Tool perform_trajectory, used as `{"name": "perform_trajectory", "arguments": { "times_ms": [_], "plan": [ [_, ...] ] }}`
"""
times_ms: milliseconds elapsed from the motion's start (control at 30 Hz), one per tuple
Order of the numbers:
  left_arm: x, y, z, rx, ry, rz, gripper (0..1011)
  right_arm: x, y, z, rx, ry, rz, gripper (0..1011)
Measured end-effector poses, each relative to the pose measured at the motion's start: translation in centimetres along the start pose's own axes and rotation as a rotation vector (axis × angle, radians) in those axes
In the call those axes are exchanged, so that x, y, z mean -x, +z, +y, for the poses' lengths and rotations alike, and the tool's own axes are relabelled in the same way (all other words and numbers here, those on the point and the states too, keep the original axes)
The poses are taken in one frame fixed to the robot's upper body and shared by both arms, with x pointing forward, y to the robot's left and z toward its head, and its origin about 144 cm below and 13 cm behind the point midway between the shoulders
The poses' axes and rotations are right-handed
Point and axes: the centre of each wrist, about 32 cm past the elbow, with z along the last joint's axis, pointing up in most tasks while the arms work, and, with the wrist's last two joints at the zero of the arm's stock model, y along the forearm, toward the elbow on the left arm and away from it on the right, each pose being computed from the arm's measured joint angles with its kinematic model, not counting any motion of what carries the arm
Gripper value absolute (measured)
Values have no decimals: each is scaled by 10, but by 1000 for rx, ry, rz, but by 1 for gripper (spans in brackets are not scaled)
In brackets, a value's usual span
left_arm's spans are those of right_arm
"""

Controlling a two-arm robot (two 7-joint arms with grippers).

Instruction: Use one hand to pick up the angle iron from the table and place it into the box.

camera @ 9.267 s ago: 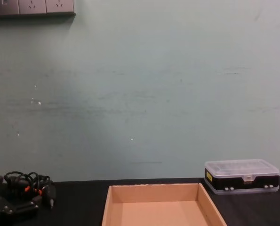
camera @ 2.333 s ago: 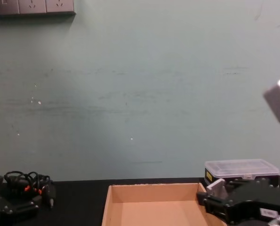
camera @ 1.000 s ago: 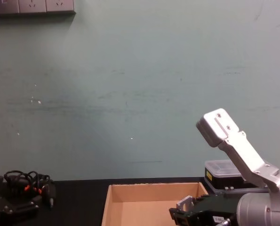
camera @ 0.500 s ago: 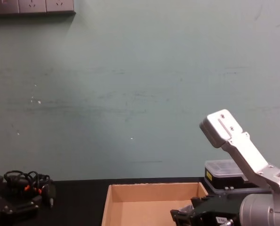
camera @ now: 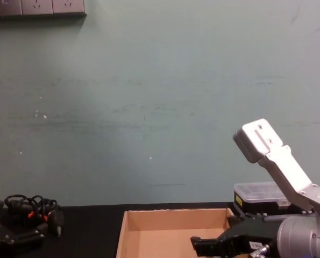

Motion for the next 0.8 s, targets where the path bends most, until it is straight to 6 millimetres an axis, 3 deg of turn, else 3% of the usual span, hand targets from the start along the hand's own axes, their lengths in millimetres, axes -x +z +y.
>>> {"name": "perform_trajectory", "arguments": {
  "times_ms": [333, 633, 800],
  "plan": [
    [0, 0, 0, 0, 0, 0, 1011, -3, 2, -14, -32, -1, -4, 1004],
    [0, 0, 0, 0, 0, 0, 1011, -9, 9, -48, -94, -2, 14, 1004],
    [0, 0, 0, 0, 0, 0, 1011, -12, 12, -77, -114, 3, 20, 1004]
  ]
}}
